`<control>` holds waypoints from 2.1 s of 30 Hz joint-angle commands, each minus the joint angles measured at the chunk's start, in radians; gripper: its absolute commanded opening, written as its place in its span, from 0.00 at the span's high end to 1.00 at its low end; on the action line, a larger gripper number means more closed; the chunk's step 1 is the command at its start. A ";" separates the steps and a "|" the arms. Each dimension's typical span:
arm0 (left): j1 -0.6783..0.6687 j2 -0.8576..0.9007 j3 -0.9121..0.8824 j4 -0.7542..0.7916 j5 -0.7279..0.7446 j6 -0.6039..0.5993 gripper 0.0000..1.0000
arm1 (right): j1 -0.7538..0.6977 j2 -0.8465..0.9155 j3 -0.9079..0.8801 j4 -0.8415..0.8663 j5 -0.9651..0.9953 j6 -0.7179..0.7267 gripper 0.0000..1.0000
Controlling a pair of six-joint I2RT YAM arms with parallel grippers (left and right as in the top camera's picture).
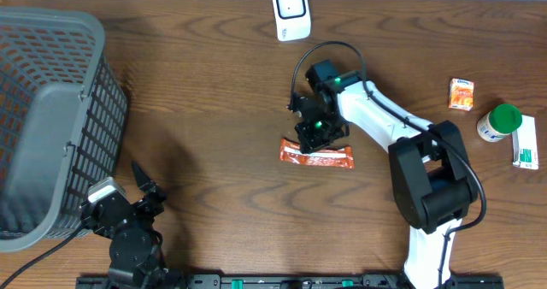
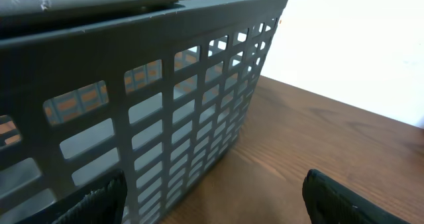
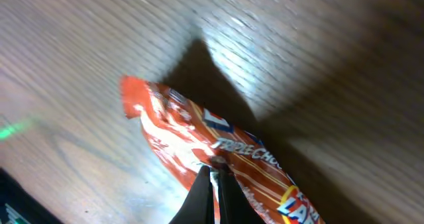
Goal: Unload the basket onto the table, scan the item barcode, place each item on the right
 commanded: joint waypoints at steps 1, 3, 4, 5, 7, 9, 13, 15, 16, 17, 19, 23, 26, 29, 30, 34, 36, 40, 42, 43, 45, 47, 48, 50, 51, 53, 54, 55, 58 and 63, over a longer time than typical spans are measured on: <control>0.002 -0.001 0.003 0.000 -0.012 -0.005 0.15 | 0.002 -0.044 0.072 -0.013 0.003 0.073 0.99; 0.002 -0.001 0.003 0.000 -0.013 -0.005 0.15 | 0.002 -0.063 0.098 -0.030 -0.006 0.113 0.99; 0.002 -0.001 0.003 0.000 -0.013 -0.005 0.15 | 0.002 -0.073 0.108 -0.037 -0.031 0.117 0.99; 0.002 -0.001 0.003 0.000 -0.012 -0.005 0.15 | 0.002 -0.082 0.112 -0.038 -0.063 0.117 0.99; 0.002 -0.001 0.003 0.000 -0.013 -0.005 0.15 | 0.002 -0.088 0.112 -0.039 -0.093 0.148 0.99; 0.002 -0.001 0.003 0.000 -0.013 -0.005 0.15 | 0.002 -0.086 0.104 -0.042 -0.076 0.182 0.99; 0.002 -0.001 0.003 0.000 -0.012 -0.005 0.15 | 0.004 -0.079 0.055 -0.034 -0.037 0.222 0.99; 0.002 -0.001 0.003 0.000 -0.012 -0.005 0.15 | 0.008 -0.077 0.021 -0.015 -0.015 0.231 0.99; 0.002 -0.001 0.003 0.000 -0.013 -0.005 0.15 | 0.009 -0.076 0.003 -0.002 0.004 0.246 0.99; 0.002 -0.001 0.003 0.001 -0.013 -0.005 0.15 | 0.011 -0.075 -0.014 0.013 0.014 0.256 0.99; 0.002 -0.001 0.003 0.000 -0.013 -0.005 0.15 | 0.011 -0.075 -0.060 0.057 0.028 0.277 0.99; 0.002 -0.001 0.003 0.000 -0.013 -0.005 0.15 | 0.011 -0.074 -0.130 0.122 0.055 0.323 0.99; 0.002 -0.001 0.003 0.000 -0.013 -0.005 0.15 | 0.011 -0.072 -0.179 0.175 0.086 0.363 0.99; 0.002 -0.001 0.003 0.000 -0.013 -0.005 0.15 | 0.011 -0.072 -0.230 0.233 0.141 0.430 0.99; 0.002 -0.001 0.003 0.000 -0.013 -0.005 0.15 | 0.011 -0.072 -0.244 0.248 0.169 0.451 0.99; 0.002 -0.001 0.003 0.000 -0.012 -0.005 0.15 | 0.011 -0.072 -0.290 0.275 0.298 0.536 0.99; 0.002 -0.001 0.003 0.000 -0.012 -0.005 0.15 | 0.011 -0.072 -0.307 0.287 0.363 0.578 0.99; 0.002 -0.001 0.003 0.000 -0.013 -0.005 0.15 | 0.011 -0.072 -0.315 0.326 0.376 0.599 0.99; 0.002 -0.001 0.003 0.000 -0.013 -0.005 0.15 | 0.011 -0.076 -0.310 0.346 0.371 0.589 0.99; 0.002 -0.001 0.003 0.000 -0.012 -0.005 0.15 | 0.011 -0.079 -0.299 0.345 0.358 0.574 0.99; 0.002 -0.001 0.003 0.000 -0.012 -0.005 0.15 | 0.011 -0.092 -0.275 0.329 0.321 0.537 0.99; 0.002 -0.001 0.003 0.000 -0.013 -0.005 0.15 | 0.011 -0.116 -0.240 0.291 0.284 0.527 0.99; 0.002 -0.001 0.003 0.000 -0.013 -0.005 0.15 | 0.011 -0.129 -0.225 0.272 0.266 0.527 0.99; 0.002 -0.001 0.003 0.000 -0.012 -0.005 0.15 | 0.013 -0.156 -0.195 0.229 0.211 0.513 0.99; 0.002 -0.001 0.003 0.000 -0.013 -0.005 0.15 | 0.013 -0.169 -0.185 0.209 0.182 0.512 0.99; 0.002 -0.001 0.003 0.000 -0.013 -0.005 0.15 | 0.017 -0.189 -0.182 0.193 0.137 0.512 0.99; 0.002 -0.001 0.003 0.001 -0.012 -0.005 0.15 | 0.019 -0.195 -0.182 0.188 0.113 0.512 0.99; 0.002 -0.001 0.003 0.000 -0.013 -0.005 0.14 | 0.021 -0.197 -0.182 0.185 0.091 0.512 0.99; 0.002 -0.001 0.003 0.000 -0.013 -0.005 0.15 | 0.031 -0.197 -0.182 0.188 0.072 0.512 0.99; 0.002 -0.001 0.003 0.001 -0.013 -0.005 0.15 | 0.027 -0.196 -0.182 0.206 -0.028 0.444 0.99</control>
